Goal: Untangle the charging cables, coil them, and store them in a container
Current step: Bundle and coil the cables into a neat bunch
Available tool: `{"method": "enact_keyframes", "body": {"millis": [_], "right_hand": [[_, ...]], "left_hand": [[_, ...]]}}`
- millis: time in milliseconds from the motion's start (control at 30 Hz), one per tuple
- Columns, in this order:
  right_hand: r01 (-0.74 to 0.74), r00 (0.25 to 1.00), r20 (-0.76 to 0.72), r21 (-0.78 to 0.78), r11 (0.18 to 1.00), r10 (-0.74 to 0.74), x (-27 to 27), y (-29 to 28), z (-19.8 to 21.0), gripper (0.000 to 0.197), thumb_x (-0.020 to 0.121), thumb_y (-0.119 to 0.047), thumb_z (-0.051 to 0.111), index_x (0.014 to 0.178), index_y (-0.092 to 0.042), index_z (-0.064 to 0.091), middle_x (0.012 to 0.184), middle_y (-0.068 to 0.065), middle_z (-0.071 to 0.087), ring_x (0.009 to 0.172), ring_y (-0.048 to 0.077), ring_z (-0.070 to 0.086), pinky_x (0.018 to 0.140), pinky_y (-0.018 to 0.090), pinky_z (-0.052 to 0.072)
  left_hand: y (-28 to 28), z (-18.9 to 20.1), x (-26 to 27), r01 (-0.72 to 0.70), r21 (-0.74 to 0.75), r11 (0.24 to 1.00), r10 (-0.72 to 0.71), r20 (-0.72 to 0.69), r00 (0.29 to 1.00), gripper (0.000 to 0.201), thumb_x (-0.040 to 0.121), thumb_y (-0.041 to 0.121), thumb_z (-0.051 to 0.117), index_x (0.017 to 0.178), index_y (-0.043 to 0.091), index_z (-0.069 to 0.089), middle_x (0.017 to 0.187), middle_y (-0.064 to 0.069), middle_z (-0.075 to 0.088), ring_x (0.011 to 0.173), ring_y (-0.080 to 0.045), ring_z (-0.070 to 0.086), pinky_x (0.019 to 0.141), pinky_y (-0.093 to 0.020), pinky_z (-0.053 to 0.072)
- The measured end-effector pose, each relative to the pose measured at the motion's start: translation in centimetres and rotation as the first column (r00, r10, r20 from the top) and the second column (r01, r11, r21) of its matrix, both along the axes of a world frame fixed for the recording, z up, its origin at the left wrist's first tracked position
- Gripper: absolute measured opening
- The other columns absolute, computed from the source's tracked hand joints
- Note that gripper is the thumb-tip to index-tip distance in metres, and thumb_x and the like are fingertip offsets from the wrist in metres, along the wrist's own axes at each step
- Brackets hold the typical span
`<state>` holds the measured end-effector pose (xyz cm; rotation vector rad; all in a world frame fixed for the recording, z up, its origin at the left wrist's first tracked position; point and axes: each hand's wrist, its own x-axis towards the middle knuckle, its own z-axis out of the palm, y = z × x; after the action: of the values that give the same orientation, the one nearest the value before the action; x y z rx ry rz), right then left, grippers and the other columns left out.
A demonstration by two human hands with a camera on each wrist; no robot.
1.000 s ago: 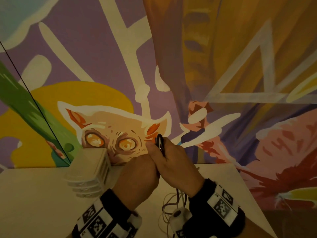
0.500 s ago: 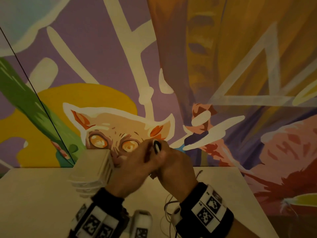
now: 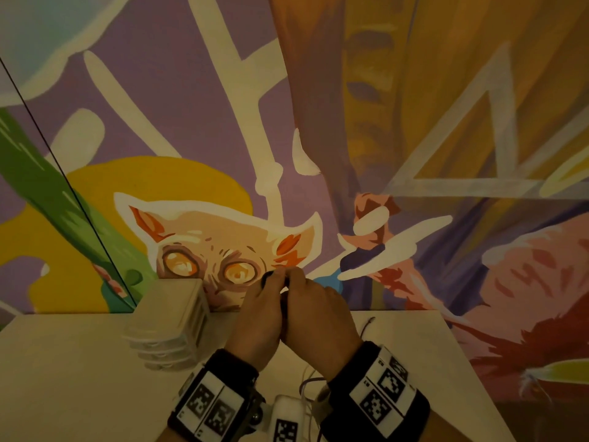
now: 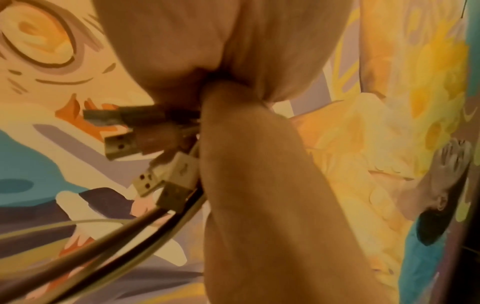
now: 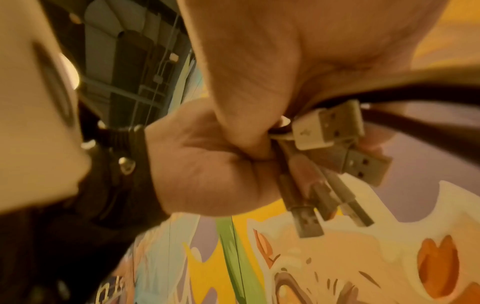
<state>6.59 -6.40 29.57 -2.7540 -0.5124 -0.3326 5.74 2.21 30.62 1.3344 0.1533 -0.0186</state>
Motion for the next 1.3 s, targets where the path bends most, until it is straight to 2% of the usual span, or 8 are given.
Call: {"method": "enact_keyframes", "body": {"millis": [233, 333, 467, 633, 800, 933, 1200, 1300], "right_hand": [[-0.118, 0.977, -0.110, 0.443, 0.889, 0.184, -0.8, -2.3, -0.9, 0.056, 0.082, -0.041, 0.067, 0.129, -0.033, 0.038, 0.118, -0.011, 0.061, 0.105, 0.010, 0.061, 0.087, 0.025, 0.055], [-0.127, 0.956, -0.143, 0.589, 0.798, 0.257, -1.5, -3.0, -1.3, 0.051, 0.085, -0.036, 0.067, 0.127, -0.031, 0.039, 0.097, -0.015, 0.063, 0.085, -0.002, 0.063, 0.071, 0.011, 0.051], [-0.133, 0.950, -0.178, 0.508, 0.851, 0.256, -1.9, -3.6, -2.1, 0.029, 0.094, -0.040, 0.054, 0.117, -0.024, 0.045, 0.067, -0.015, 0.050, 0.061, 0.001, 0.053, 0.055, 0.014, 0.037], [-0.186, 0.908, -0.310, 0.310, 0.933, 0.283, -1.9, -4.5, -3.3, 0.030, 0.098, -0.046, 0.042, 0.113, -0.022, 0.053, 0.086, -0.005, 0.063, 0.076, 0.013, 0.057, 0.072, 0.036, 0.050], [-0.251, 0.909, -0.265, 0.267, 0.931, 0.321, -2.3, -5.9, -0.3, 0.026, 0.095, -0.045, 0.049, 0.116, -0.032, 0.043, 0.064, -0.014, 0.046, 0.059, 0.003, 0.047, 0.054, 0.016, 0.034], [-0.386, 0.881, -0.212, 0.195, 0.902, 0.423, -3.2, -5.6, 2.9, 0.020, 0.097, -0.042, 0.047, 0.115, -0.034, 0.043, 0.084, -0.014, 0.055, 0.075, 0.007, 0.050, 0.063, 0.018, 0.043], [-0.513, 0.830, -0.148, 0.177, 0.840, 0.538, -2.4, -4.8, 5.1, 0.013, 0.097, -0.033, 0.049, 0.106, -0.026, 0.056, 0.096, -0.006, 0.065, 0.084, 0.007, 0.052, 0.075, 0.024, 0.046], [-0.493, 0.850, -0.083, 0.222, 0.841, 0.520, -1.5, -4.1, 6.0, 0.011, 0.096, -0.021, 0.051, 0.103, -0.019, 0.060, 0.092, -0.001, 0.067, 0.080, 0.010, 0.058, 0.075, 0.034, 0.052]], "left_hand": [[0.5, -1.2, 0.2, -0.062, -0.059, 0.996, 0.061, -0.006, 0.998, 0.031, 0.099, 0.034, 0.041, 0.098, 0.017, 0.066, 0.094, -0.010, 0.073, 0.092, -0.026, 0.069, 0.079, -0.039, 0.052], [2.0, -1.3, 0.9, -0.031, -0.175, 0.984, 0.030, -0.009, 1.000, 0.044, 0.101, 0.035, 0.036, 0.087, 0.013, 0.071, 0.092, -0.013, 0.075, 0.083, -0.027, 0.071, 0.076, -0.041, 0.049], [3.6, -1.3, 1.6, 0.062, -0.429, 0.901, -0.076, -0.015, 0.997, 0.038, 0.101, 0.036, 0.037, 0.091, 0.008, 0.061, 0.099, -0.018, 0.074, 0.104, -0.036, 0.067, 0.090, -0.048, 0.048], [5.8, -0.1, 2.1, 0.107, -0.542, 0.834, -0.119, 0.013, 0.993, 0.020, 0.088, 0.032, 0.046, 0.076, 0.017, 0.050, 0.058, 0.003, 0.046, 0.056, -0.018, 0.053, 0.066, -0.031, 0.055], [7.7, -0.2, 2.9, 0.033, -0.270, 0.962, -0.054, -0.071, 0.996, 0.023, 0.098, 0.030, 0.044, 0.082, 0.015, 0.045, 0.058, 0.002, 0.030, 0.045, -0.014, 0.032, 0.052, -0.031, 0.042], [7.3, -0.4, 3.2, 0.118, 0.016, 0.993, -0.116, -0.070, 0.991, 0.025, 0.099, 0.034, 0.043, 0.090, 0.012, 0.047, 0.063, -0.002, 0.036, 0.046, -0.014, 0.032, 0.045, -0.029, 0.042], [6.2, 1.1, 1.7, 0.478, 0.151, 0.865, -0.471, -0.078, 0.878, 0.080, 0.065, 0.081, 0.051, 0.101, 0.009, 0.058, 0.069, -0.015, 0.052, 0.059, -0.024, 0.049, 0.059, -0.039, 0.050], [5.1, 0.4, 0.2, 0.645, 0.004, 0.764, -0.645, 0.022, 0.764, 0.078, 0.050, 0.084, 0.065, 0.086, 0.015, 0.072, 0.068, -0.020, 0.058, 0.061, -0.024, 0.054, 0.063, -0.036, 0.052]]}}
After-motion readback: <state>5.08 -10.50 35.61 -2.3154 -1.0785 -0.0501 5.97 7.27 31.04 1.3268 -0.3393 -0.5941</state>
